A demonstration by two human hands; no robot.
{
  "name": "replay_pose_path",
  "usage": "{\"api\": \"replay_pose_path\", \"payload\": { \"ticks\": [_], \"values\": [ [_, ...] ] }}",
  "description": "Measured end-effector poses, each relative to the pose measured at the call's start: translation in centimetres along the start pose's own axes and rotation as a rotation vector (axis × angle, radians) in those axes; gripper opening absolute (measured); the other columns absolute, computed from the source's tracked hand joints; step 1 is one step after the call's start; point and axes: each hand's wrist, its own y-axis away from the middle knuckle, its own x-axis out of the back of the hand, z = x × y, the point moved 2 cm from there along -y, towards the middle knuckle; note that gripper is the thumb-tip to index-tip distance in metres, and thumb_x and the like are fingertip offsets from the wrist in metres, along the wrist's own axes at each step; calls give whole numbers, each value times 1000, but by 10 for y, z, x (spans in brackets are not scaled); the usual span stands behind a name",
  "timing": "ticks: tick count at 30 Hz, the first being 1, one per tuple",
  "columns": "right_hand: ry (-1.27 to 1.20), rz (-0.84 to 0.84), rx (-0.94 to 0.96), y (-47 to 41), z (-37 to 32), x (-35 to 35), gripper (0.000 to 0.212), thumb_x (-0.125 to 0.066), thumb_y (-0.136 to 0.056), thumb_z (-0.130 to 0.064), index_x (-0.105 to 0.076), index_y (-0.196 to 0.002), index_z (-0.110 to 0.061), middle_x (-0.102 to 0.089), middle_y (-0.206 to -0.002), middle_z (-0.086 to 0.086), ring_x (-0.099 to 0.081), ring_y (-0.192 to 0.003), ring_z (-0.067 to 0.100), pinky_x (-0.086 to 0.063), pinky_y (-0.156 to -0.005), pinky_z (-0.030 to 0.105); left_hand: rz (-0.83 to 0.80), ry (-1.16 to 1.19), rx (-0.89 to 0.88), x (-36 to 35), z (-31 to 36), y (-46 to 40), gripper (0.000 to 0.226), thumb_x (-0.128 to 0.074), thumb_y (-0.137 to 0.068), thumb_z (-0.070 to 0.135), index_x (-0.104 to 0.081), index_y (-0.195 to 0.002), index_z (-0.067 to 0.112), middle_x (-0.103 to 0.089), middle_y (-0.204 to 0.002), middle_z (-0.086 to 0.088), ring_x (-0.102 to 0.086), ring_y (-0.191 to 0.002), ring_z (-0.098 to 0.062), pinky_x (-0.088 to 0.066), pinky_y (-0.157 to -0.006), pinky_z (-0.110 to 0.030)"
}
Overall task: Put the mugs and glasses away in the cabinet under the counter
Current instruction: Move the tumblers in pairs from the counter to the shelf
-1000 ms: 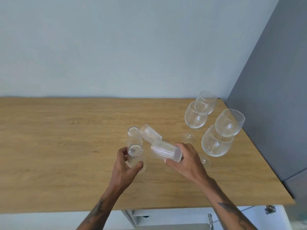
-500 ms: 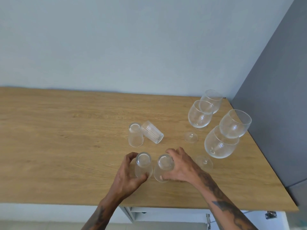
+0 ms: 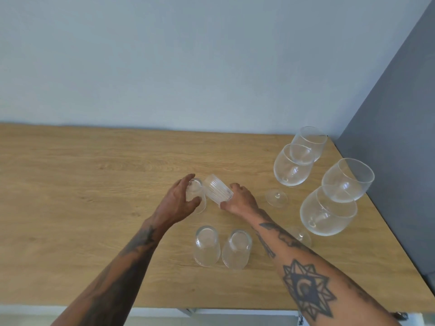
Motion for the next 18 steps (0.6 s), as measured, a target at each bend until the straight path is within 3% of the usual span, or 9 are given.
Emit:
{"api": "replay_pose_path", "payload": {
  "ticks": [5,8,11,14,18],
  "values": [
    [-60,79,67,10,7,4,60,-77,-75,-32,-53,-126,-12,-60,-121,7,-58,-106,25,-51,-82,33,-5,37,-12,-4,-1,6,73,-74,-87,23,-39,-151,16,-51,-145,-12,-52,-126,-25,-46,-102,-35],
    [-71,137,127,25,12,24,57,-80,-69,-28,-55,-117,-13,-60,-114,3,-59,-101,20,-43,-74,24,-80,11,10,-5,2,10,74,-75,-85,24,-39,-150,16,-51,-145,-11,-53,-125,-24,-44,-96,-29],
    [56,78,201,37,9,48,66,-81,-66,-32,-57,-124,-13,-58,-117,2,-55,-101,15,-44,-78,21,-161,-2,32,-7,7,11,72,-73,-86,28,-40,-149,16,-52,-145,-9,-53,-124,-22,-40,-92,-26],
    [215,-10,210,44,1,55,72,-83,-66,-36,-56,-130,-15,-53,-121,4,-48,-98,14,-43,-77,22,-208,33,69,-8,13,12,69,-72,-86,32,-43,-148,19,-57,-138,-7,-56,-111,-18,-42,-86,-26],
    [251,-62,217,50,-3,44,75,-83,-68,-35,-54,-134,-14,-49,-128,6,-48,-102,16,-41,-76,22,-241,51,86,-12,19,14,70,-71,-85,33,-43,-148,21,-58,-137,-7,-57,-110,-19,-43,-84,-27]
  ]
}}
